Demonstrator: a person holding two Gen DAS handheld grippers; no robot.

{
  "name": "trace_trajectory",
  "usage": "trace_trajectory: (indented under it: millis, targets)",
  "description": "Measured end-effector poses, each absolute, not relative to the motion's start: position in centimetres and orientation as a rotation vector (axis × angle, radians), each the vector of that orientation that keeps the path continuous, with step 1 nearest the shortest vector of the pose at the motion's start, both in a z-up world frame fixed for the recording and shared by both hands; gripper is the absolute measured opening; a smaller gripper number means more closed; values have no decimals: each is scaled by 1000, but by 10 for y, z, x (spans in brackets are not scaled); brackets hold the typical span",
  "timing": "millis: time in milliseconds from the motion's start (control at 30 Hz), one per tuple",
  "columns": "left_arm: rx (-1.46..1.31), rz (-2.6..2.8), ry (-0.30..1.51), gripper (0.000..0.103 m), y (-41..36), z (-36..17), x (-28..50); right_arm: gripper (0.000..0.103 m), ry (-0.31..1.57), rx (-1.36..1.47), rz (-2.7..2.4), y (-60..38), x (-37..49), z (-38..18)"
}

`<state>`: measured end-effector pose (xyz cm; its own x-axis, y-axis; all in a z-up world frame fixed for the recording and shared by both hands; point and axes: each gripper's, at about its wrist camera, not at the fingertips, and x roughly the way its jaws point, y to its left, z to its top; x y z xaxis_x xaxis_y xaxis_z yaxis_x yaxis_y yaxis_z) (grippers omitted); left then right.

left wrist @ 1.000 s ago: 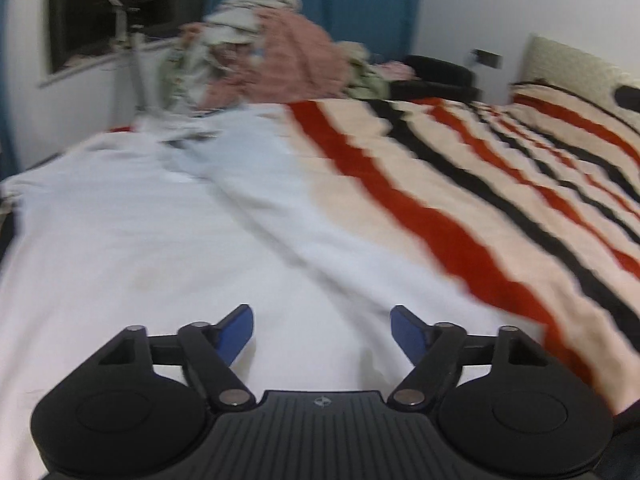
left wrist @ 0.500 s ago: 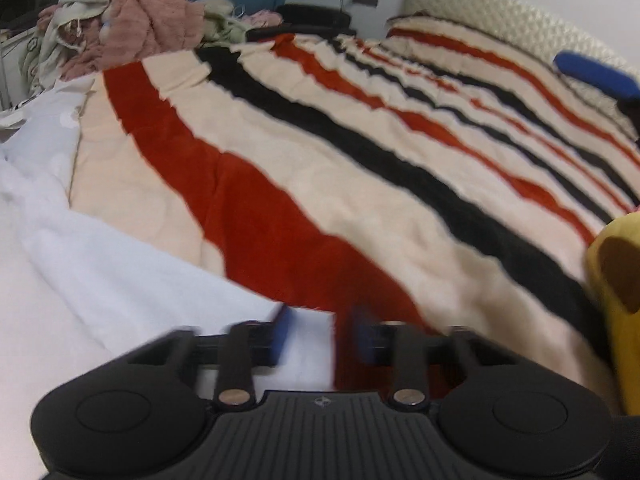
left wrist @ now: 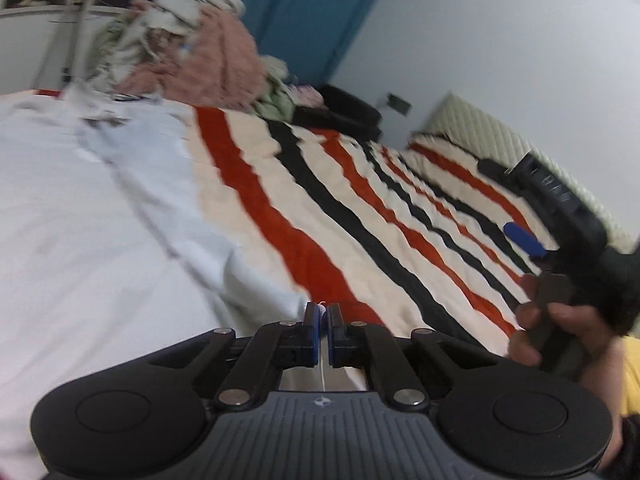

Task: Fold clothes
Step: 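Grasp the side edge with the left tool, fold it over toward the center, release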

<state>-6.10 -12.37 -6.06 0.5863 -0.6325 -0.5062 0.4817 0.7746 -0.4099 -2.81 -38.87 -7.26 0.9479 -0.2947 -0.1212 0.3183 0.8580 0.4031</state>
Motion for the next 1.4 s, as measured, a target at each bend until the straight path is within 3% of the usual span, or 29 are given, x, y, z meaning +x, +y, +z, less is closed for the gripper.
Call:
trace_trajectory:
  millis: [167,333,500,567,700,800,900,967,1000,1033,1333,1367,1400]
  targets:
    - [-374,-552,763,4,-60,-65,-95,93,106,399,-291,-373,-23,-71]
    - [-282,-390,890,2,-34,-76,-107,93,168,382,-229,-357,-16,-74]
    - [-247,-340,896,3,-26,-78,-102,93,238,369,-158,-344,-9,-79]
    - [-265,-337,893,10,-23,-78,-99,93,265,380,-128,-341,-5,-81]
    - [-323,-322,892,52,-20,-84,-90,93,290,385,-100,-337,-3,-83]
    - [-364,-339,942,61,-24,-94,-77,93,300,387,-89,-337,-3,-85]
    - [-323,-337,1027,56,-34,-106,-64,93,308,389,-81,-336,-2,-85]
    - [-304,-345,1047,40,-37,-110,-62,93,315,388,-75,-336,-2,-85]
    - [-298,-350,1046,14,-38,-110,-63,93,319,387,-72,-335,-1,-85]
    - [-293,-354,1045,5,-38,-109,-64,93,323,384,-68,-335,-1,-85]
    - [-85,-290,900,6,-51,-103,-98,93,353,342,-10,-322,2,-86]
    - [-80,-293,880,9,-52,-100,-100,93,354,337,-5,-321,2,-86]
    - [-74,-294,863,19,-53,-96,-102,93,352,334,-1,-321,1,-85]
